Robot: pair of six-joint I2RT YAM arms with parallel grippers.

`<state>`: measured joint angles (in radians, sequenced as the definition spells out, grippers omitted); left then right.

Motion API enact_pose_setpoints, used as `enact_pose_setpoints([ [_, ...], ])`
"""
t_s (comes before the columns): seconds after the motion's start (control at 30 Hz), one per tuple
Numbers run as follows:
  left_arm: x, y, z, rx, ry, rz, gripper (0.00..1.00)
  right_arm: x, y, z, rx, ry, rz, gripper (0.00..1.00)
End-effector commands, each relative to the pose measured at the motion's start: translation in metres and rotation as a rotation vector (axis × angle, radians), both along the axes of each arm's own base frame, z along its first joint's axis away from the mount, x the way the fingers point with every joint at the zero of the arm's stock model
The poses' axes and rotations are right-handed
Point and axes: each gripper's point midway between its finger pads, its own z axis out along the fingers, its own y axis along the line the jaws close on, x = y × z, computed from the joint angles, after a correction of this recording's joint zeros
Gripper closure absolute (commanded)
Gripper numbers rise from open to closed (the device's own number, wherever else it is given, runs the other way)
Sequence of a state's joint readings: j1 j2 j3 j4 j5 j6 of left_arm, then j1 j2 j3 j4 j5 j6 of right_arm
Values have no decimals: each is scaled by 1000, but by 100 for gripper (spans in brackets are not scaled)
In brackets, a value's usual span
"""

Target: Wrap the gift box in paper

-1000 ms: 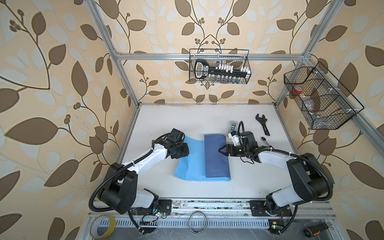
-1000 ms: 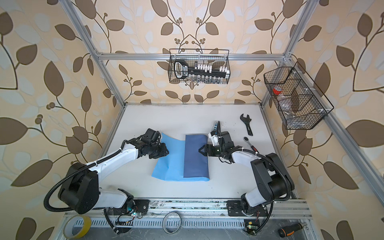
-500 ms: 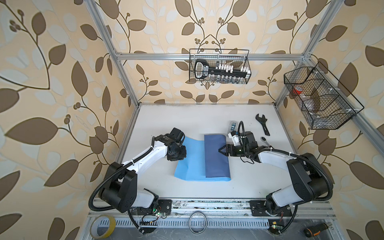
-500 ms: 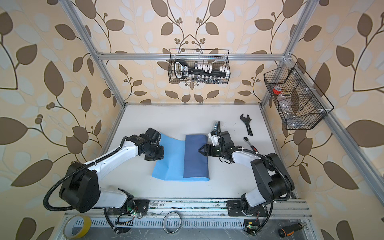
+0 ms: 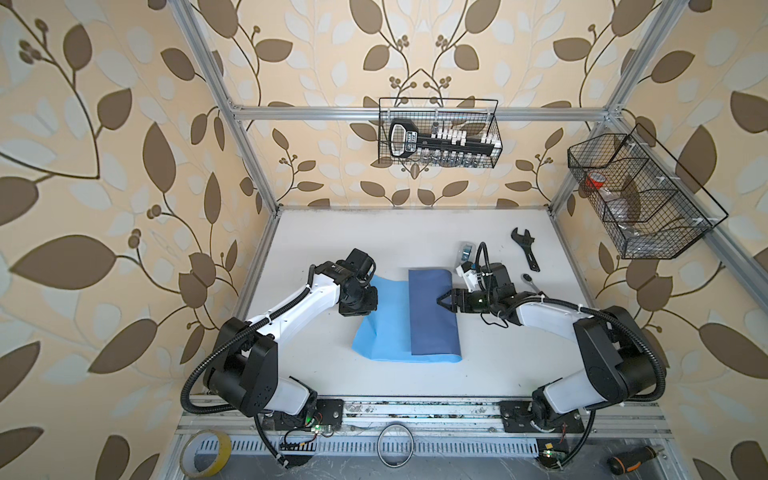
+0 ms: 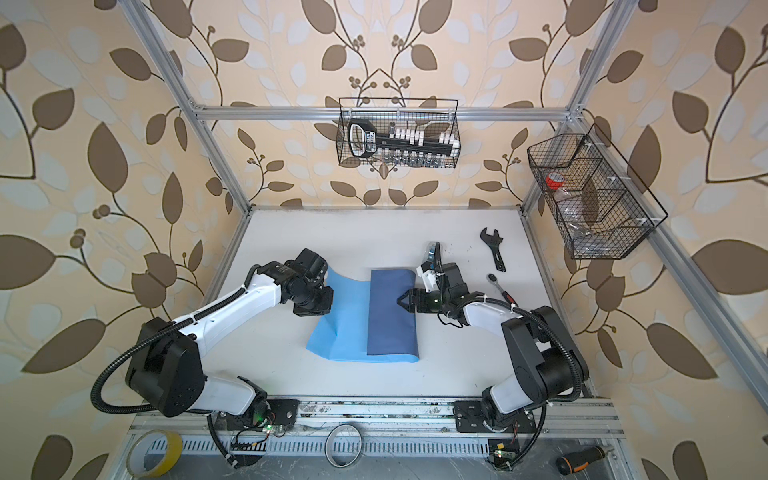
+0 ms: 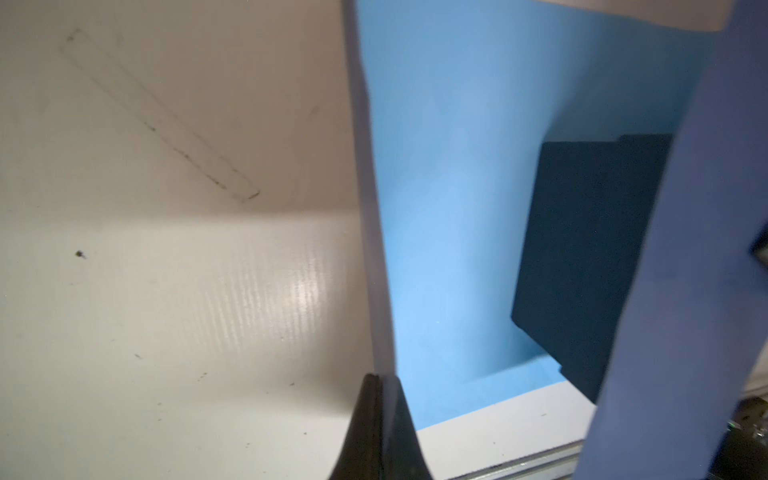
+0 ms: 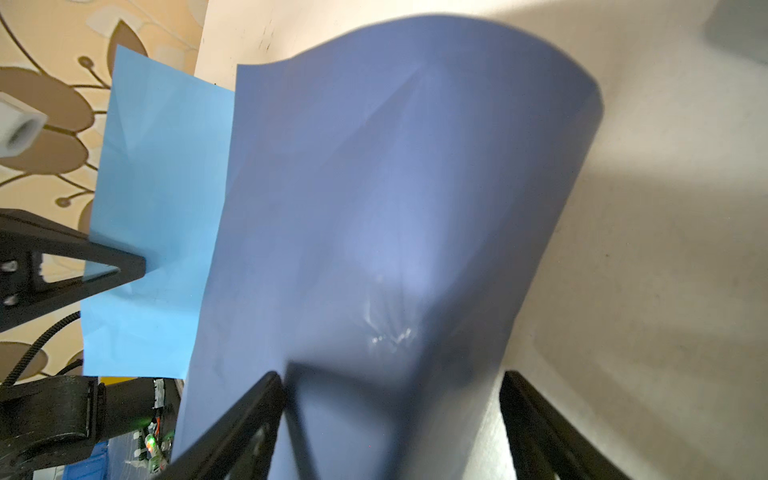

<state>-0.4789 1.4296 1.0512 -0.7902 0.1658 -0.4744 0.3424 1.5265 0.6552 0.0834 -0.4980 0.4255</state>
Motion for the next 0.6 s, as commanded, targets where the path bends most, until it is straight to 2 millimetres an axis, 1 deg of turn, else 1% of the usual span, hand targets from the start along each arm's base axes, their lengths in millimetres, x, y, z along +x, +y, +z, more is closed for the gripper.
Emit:
enact_pose_setpoints([
  [0.0, 0, -25, 33, -86, -33, 22, 100, -22, -13, -37, -113, 116, -5, 18],
  [0.23, -1, -79, 53, -208, -47, 30, 100, -22, -13, -37, -113, 118, -3, 18],
  [0.33, -2, -101, 52, -222, -31, 11, 100, -22, -13, -37, -113, 117, -4, 18],
  [0.57, 0, -135, 65, -269, -27, -18, 100, -22, -11, -35, -107, 113, -2, 18],
])
